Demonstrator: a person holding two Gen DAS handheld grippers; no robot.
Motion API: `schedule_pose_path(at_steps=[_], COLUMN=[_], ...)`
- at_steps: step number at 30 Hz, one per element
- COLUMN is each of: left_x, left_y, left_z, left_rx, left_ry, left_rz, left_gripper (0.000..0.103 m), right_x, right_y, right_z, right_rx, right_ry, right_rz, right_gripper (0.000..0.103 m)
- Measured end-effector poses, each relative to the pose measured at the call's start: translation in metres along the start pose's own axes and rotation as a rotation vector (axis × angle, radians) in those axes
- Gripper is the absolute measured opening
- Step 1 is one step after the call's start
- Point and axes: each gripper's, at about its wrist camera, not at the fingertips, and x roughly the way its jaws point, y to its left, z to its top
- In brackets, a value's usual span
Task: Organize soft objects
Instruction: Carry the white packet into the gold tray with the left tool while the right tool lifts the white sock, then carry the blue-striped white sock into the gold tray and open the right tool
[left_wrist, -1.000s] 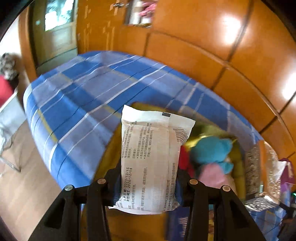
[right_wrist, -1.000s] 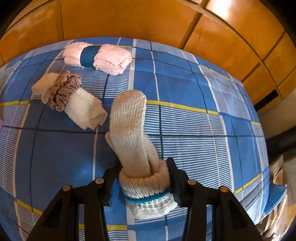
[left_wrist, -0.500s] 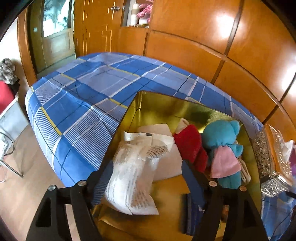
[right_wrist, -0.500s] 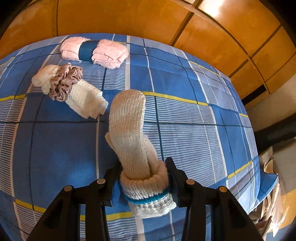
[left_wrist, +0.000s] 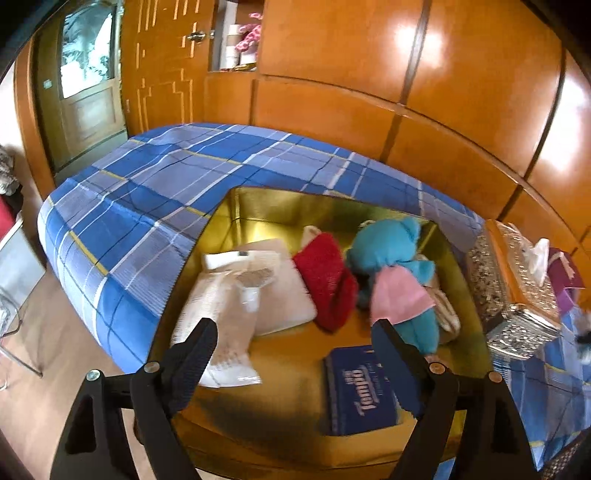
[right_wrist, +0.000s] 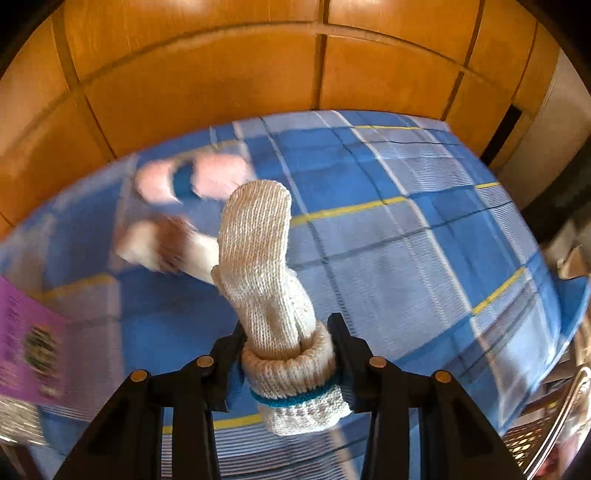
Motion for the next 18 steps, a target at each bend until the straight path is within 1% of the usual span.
schedule_pose_path(at_steps=[2,5,8,10,11,13,14,18], left_x=[-0.001,-0.001,-0.004,-0.007,-0.009,-0.011,-0.012,-0.013], left_y=[-0.005,-0.013,-0.020,-0.022,-0.023,-0.024,-0.024,-0.020], left_z=[0.000,-0.002,-0.004,-0.003,-0.003,-0.002,-0.002,-0.001], left_rx=[0.007,0.029,0.058,0.061,0.062,0.071,0.072,0.061], left_ry=[0.003,0.008,-0.005,-0.011,-0.014,-0.024,-0.028,-0.031], left_rz=[-0.019,-0.029,-0.023,-0.033,-0.037,-0.033,-0.027,-0.021], left_gripper=[0.089,0.089,0.089,0.089,0.090,0.090,0.090,0.090], right_x=[-0.014,-0.033,-0.054,-0.068,-0.076,-0.086,-0.093,-0.108], right_y=[0.015,0.045,0.085,0.115,0.136,0.165,0.187,0.254], right_z=[0.015,0.035,0.054,0.064,0.070,0.075,0.076,0.066], right_rx=[-0.007,-0.046,-0.100,-0.137,-0.165,-0.208,-0.241,-0.347], right_ry=[-0.003,-0.017,-0.045,-0.074,-0.091,-0.111,-0.126,-0.159], right_rz=[0.063,0.115,0.170,0.204,0.227,0.250,0.266,0.345], right_gripper=[0.040,0.040,0.040,0.040,0.040,0.040,0.040,0.040])
